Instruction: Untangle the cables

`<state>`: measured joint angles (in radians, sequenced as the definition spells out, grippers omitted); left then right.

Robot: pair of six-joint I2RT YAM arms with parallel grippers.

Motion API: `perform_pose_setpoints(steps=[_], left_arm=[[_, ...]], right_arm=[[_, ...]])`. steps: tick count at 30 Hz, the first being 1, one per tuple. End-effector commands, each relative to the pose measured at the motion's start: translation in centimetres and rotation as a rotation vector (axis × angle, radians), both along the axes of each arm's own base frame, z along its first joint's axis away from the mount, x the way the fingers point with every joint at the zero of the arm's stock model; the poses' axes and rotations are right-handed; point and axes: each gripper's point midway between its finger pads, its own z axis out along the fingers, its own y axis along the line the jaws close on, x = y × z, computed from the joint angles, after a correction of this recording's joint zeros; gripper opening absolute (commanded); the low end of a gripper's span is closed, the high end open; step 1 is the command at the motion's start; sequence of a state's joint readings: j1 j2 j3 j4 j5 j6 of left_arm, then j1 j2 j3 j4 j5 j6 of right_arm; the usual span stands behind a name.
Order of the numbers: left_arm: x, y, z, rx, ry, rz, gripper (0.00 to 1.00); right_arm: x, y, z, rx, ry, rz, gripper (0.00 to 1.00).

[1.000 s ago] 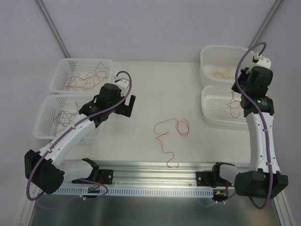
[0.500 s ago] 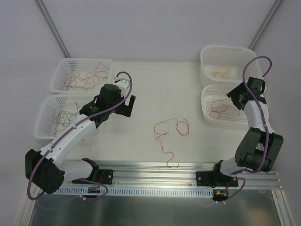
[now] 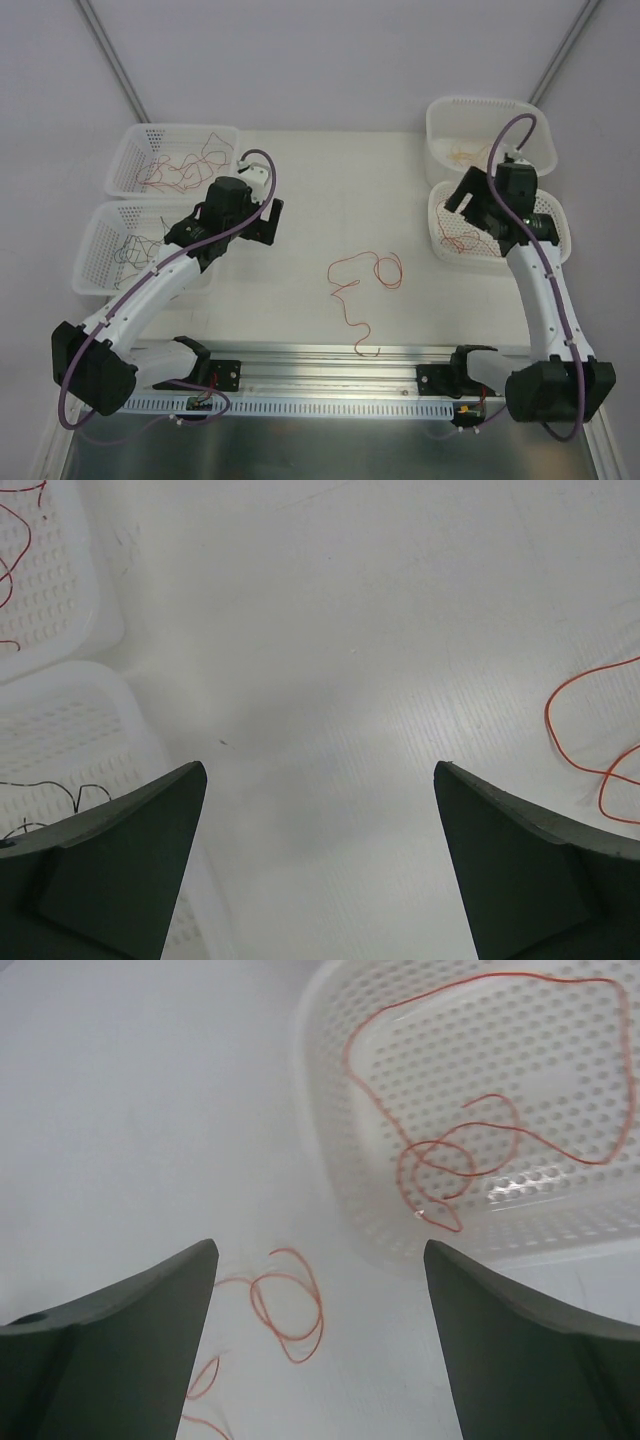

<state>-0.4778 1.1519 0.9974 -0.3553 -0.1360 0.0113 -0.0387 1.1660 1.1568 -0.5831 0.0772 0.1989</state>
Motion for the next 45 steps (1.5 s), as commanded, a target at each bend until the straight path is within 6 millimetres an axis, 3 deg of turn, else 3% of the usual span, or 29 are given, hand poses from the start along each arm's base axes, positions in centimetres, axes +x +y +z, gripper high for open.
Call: perform_pose_setpoints(steps=[1,10,12,16,18,25,32,35,37,39,45], left_arm=[[0.6,1.0,1.1,-0.003,-0.054,0.032,0.99],[0.9,2.1,1.2,-0.001,-0.067,0.074,0.99],[0.9,2.2,1.1,0.001,-0.064,0.076,0.99],[1.1,2.3,0.7,0.012,-0.058,0.083,0.99],[1.1,2.4,0.6,0.017,-0.056,0.085,0.99],[1.2,2.7,0.6,0.030,-0.068,0.097,0.99],[1.3,3.2,0.8,0.042,-0.082,0.111,0.99],[1.3,3.3,0.8,0.046,-0.084,0.118,0.99],[1.3,3.4,0.7,0.046,-0.082,0.119,0.99],[1.3,3.5,0.8,0.045,-0.085,0.122,0.99],[1.3,3.6,0.9,0.042,-0.085,0.125,0.99]], right_arm=[[-4.2,6.5,-2.1,-0.033,0.076,0.296,0.89],[-12.7,18.5,-9.0,-0.132,0.203,0.817,0.89],[-13.2,19.5,-10.3,-0.210,0.231,0.847,0.88],[-14.9,23.6,-12.4,-0.262,0.284,0.968,0.83],[-15.0,24.6,-14.1,-0.287,0.331,0.985,0.77],[-15.6,28.6,-16.9,-0.287,0.411,1.060,0.55],[-15.9,30.1,-19.4,-0.283,0.490,1.067,0.50],[-15.9,29.9,-19.8,-0.299,0.520,1.049,0.40],[-15.6,29.5,-19.6,-0.317,0.509,1.030,0.27],[-15.2,28.9,-18.4,-0.338,0.477,1.011,0.12],[-13.0,25.5,-12.9,-0.532,0.393,0.975,0.04]])
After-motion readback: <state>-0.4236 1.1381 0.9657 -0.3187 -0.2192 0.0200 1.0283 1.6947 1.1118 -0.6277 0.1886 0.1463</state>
